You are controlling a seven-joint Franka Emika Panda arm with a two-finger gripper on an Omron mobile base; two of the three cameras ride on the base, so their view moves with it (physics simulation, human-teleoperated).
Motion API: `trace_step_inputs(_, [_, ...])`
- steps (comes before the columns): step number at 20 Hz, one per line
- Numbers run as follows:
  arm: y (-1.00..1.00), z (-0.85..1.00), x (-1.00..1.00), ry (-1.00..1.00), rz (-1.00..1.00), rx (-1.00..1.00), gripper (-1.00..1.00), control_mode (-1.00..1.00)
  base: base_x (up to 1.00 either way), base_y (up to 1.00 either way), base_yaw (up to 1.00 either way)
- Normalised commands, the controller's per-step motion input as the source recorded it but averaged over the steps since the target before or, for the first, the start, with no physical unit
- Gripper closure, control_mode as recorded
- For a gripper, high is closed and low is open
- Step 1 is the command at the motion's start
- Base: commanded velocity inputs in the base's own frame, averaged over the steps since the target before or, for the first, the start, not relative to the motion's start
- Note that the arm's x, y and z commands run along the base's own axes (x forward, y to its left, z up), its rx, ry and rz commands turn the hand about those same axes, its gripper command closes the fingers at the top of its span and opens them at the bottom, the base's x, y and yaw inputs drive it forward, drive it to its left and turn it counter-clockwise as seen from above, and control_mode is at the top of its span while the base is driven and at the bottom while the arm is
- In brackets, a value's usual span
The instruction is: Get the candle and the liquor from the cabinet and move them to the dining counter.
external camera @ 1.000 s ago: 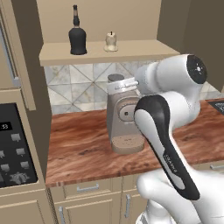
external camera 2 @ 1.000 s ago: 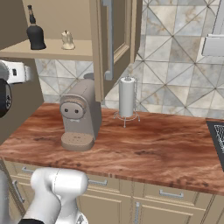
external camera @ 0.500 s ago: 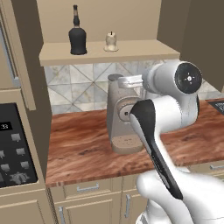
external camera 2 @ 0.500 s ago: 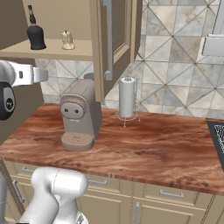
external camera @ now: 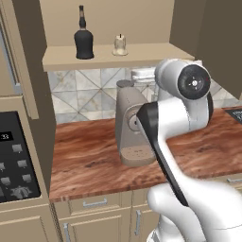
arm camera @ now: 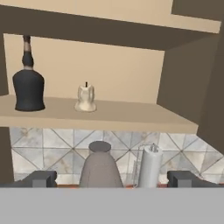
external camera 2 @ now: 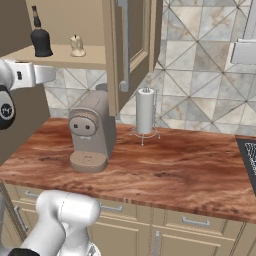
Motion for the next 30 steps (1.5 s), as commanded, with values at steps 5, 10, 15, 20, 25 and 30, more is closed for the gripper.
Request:
trace_step_inputs(5, [-0.15, 0.18, 0.23, -0.08, -0.01, -0.01, -1.00, -1.00, 0.00, 0.00, 0.00])
trace_step_inputs(10, [-0.11, 0.00, 0.36, 0.00, 0.01, 0.01, -1.00, -1.00, 0.00, 0.00, 0.00])
trace_step_inputs(15, [-0.02, 0.02, 0.29, 0.01, 0.00, 0.03, -1.00, -1.00, 0.00, 0.00, 0.00])
trace_step_inputs(20, [0.00, 0.00, 0.08, 0.00, 0.00, 0.00, -1.00, -1.00, 0.00, 0.00, 0.00])
trace_step_inputs(25, [0.00, 0.00, 0.01, 0.00, 0.00, 0.00, -1.00, -1.00, 0.00, 0.00, 0.00])
trace_step_inputs(30, [0.00, 0.00, 0.07, 0.00, 0.00, 0.02, -1.00, -1.00, 0.00, 0.00, 0.00])
